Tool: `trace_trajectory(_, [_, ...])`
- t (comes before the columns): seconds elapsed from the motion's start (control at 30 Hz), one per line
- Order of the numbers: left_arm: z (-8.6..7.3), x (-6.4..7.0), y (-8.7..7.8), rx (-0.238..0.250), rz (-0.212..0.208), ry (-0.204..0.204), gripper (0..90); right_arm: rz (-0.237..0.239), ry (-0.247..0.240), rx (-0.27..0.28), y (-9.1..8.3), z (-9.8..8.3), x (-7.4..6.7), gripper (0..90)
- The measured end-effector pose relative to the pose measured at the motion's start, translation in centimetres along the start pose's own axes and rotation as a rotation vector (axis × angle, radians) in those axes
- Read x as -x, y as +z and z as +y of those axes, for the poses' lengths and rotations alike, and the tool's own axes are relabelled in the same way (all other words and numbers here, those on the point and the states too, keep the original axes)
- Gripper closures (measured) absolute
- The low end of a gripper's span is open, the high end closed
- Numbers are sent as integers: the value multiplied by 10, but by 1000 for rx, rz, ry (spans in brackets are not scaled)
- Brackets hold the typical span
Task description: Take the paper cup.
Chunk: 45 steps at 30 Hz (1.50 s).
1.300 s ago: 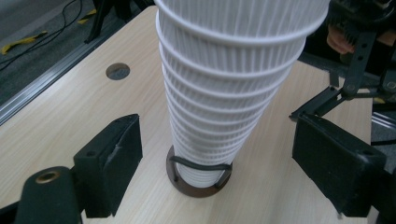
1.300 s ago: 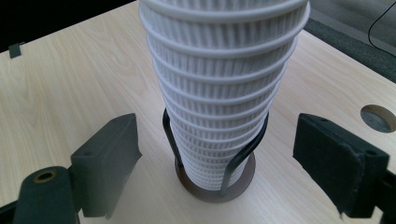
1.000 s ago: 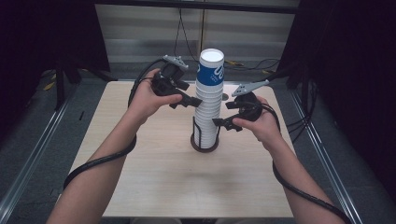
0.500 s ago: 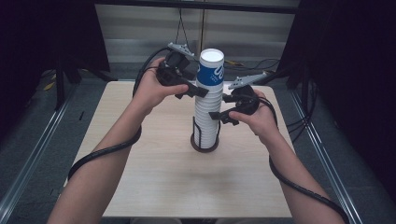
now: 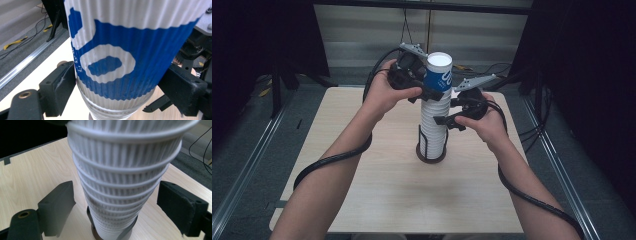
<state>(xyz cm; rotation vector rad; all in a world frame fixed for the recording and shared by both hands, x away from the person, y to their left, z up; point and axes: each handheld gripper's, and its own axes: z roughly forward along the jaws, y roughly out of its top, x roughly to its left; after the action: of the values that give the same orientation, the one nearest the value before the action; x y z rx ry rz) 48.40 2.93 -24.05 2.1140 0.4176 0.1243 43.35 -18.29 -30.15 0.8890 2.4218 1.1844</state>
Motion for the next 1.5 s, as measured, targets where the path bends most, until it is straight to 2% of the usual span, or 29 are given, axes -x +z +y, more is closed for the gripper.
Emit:
trace_trajectory(0.17, [2, 2, -3, -4, 20, 12, 183, -6, 6, 18, -2, 3, 0, 137])
trace_trajectory(0.37, [4, 2, -5, 8, 11, -8, 194, -8, 5, 28, -2, 6, -1, 136])
trace_trajectory(0.6, [4, 3, -5, 10, 9, -5, 196, -14, 2, 37, -3, 10, -2, 137])
trace_trajectory(0.77, [5, 2, -3, 28, -5, -36, 186, -13, 5, 36, -3, 10, -1, 137])
trace_trajectory(0.83, [6, 2, -1, 30, -3, -32, 180, -13, 8, 40, -3, 9, -1, 137])
trace_trajectory(1.1, [13, 7, 2, 12, 8, -19, 181, -18, 13, 40, -4, 11, 0, 136])
trace_trajectory(1.37, [13, 5, -3, 1, 21, -22, 192, -33, 28, 95, -14, 13, 1, 135])
trace_trajectory(1.5, [12, 4, -3, 0, 23, -23, 193, -38, 16, 91, -14, 16, 1, 127])
